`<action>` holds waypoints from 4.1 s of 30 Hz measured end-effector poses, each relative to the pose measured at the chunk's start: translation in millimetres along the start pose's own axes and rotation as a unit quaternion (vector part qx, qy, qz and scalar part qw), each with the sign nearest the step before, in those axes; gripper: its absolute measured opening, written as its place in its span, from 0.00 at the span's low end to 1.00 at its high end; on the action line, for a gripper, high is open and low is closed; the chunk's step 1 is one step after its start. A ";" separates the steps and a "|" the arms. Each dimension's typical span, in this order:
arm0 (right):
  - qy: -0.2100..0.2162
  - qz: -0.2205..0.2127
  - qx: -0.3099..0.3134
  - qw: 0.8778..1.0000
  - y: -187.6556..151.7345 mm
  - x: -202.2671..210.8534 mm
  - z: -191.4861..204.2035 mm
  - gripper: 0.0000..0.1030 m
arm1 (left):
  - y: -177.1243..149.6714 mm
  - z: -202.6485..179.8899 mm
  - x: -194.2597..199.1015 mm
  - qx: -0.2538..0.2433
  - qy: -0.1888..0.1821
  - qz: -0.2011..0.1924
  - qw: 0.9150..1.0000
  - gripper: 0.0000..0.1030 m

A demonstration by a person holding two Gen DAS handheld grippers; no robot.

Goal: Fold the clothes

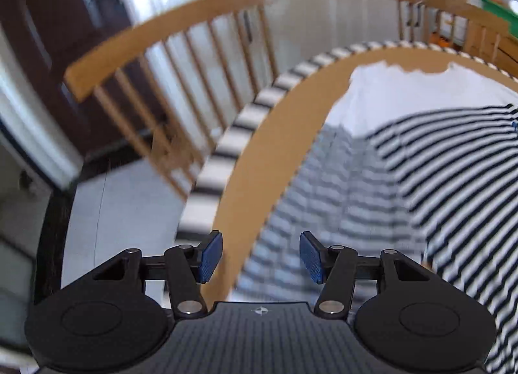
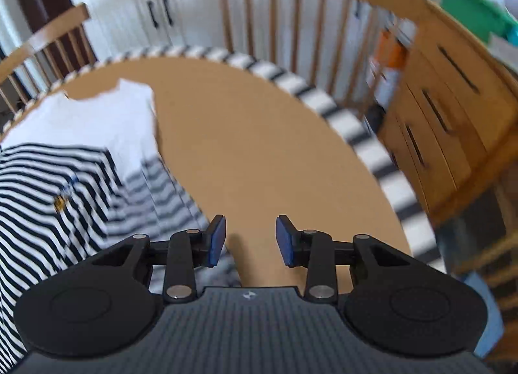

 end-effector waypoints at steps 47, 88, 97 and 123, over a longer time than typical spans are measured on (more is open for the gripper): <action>-0.182 0.076 0.138 0.971 2.6 21.7 28.1 0.11 | -16.4 -24.9 6.9 0.027 0.048 0.002 0.998 0.07; 0.076 0.055 -0.003 0.996 -312.7 121.3 157.4 0.16 | -246.5 -182.9 169.2 0.069 -0.082 0.030 0.994 0.20; 0.079 0.001 0.006 0.997 -306.9 172.2 148.4 0.03 | -260.6 -135.0 207.3 0.238 -0.138 0.036 0.961 0.08; 0.096 0.083 -0.036 0.991 -319.9 130.6 131.3 0.06 | -269.0 -143.3 194.8 0.214 -0.117 0.024 0.969 0.22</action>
Point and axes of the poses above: each gripper's, at about its wrist camera, not at the fingertips, and x roughly against the way its jaws point, z to its left, y to its top, the point moved 1 cm from there along -x, roughly the way its jaws point, and after that the axes turned 8 degrees about z, right-handed, at the moved point
